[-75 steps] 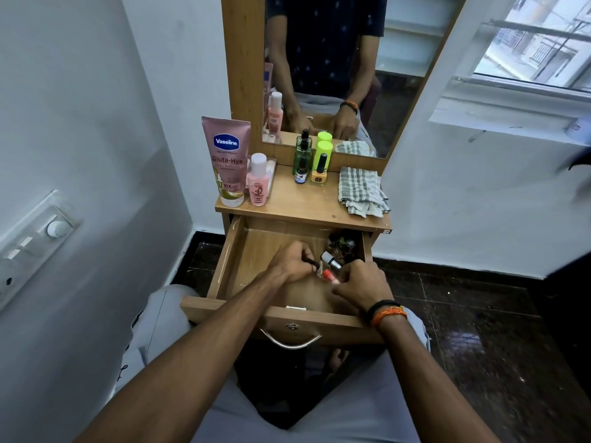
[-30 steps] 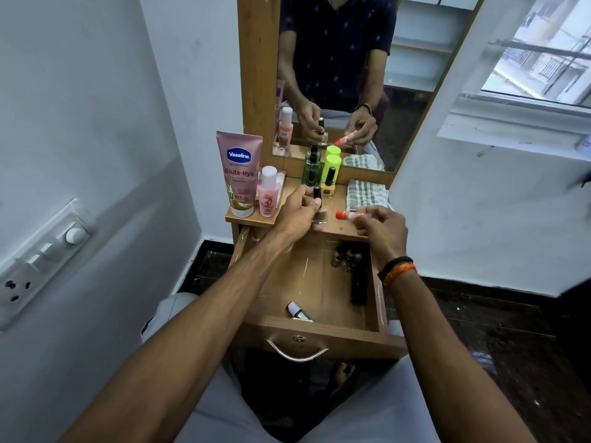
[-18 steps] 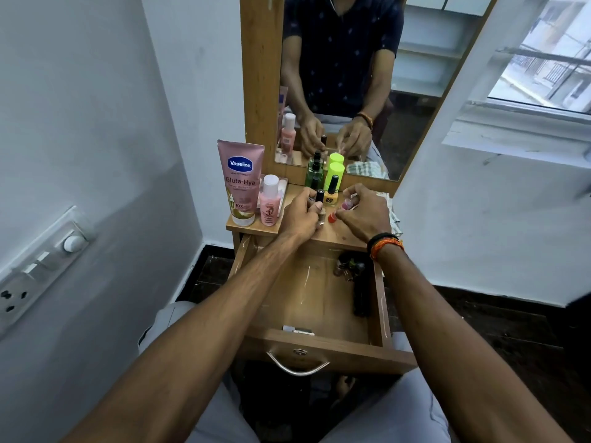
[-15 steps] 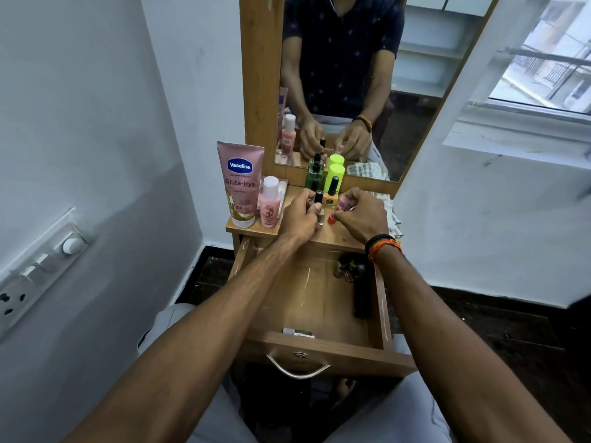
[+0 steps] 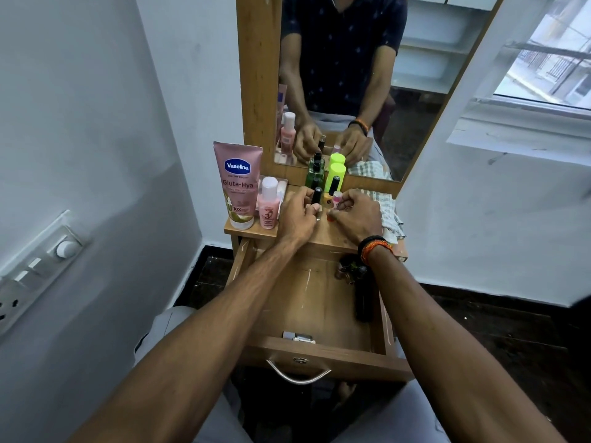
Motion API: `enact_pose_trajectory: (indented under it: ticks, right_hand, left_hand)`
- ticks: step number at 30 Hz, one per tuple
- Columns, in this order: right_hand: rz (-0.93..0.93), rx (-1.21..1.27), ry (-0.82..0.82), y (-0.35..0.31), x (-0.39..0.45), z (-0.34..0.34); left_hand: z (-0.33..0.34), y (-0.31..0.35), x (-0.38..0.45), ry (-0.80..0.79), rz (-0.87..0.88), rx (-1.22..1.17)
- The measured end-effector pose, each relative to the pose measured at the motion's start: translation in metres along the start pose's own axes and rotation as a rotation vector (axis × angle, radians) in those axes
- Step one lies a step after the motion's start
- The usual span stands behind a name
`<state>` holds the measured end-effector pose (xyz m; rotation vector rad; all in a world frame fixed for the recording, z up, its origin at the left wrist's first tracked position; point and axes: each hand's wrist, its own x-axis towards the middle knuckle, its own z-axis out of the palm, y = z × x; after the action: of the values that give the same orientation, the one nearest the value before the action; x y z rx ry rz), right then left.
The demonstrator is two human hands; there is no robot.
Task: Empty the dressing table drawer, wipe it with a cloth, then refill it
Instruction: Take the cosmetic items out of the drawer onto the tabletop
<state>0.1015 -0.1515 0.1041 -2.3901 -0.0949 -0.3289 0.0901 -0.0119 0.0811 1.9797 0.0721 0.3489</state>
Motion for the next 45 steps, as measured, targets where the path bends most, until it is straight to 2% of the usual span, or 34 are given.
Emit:
enact_pose_trajectory:
  ticks: [9,19,33,45]
  right_hand:
    - [0.008,0.019,0.080,0.006,-0.001,0.009]
    - [0.019,0.087,0.113,0.007,-0.002,0.014]
    - [-0.015,0.099,0.161,0.011,0.002,0.020]
    - [0.008,0.087,0.134,0.015,0.005,0.023]
  left_hand:
    - [0.010,-0.006,-0.002,0.135,0.019,0.147]
    - [0.017,-0.009,-0.002,0.228,0.070,0.199]
    - [0.021,-0.011,0.004,0.241,0.112,0.222]
    - [0.021,-0.011,0.004,0.242,0.085,0.202]
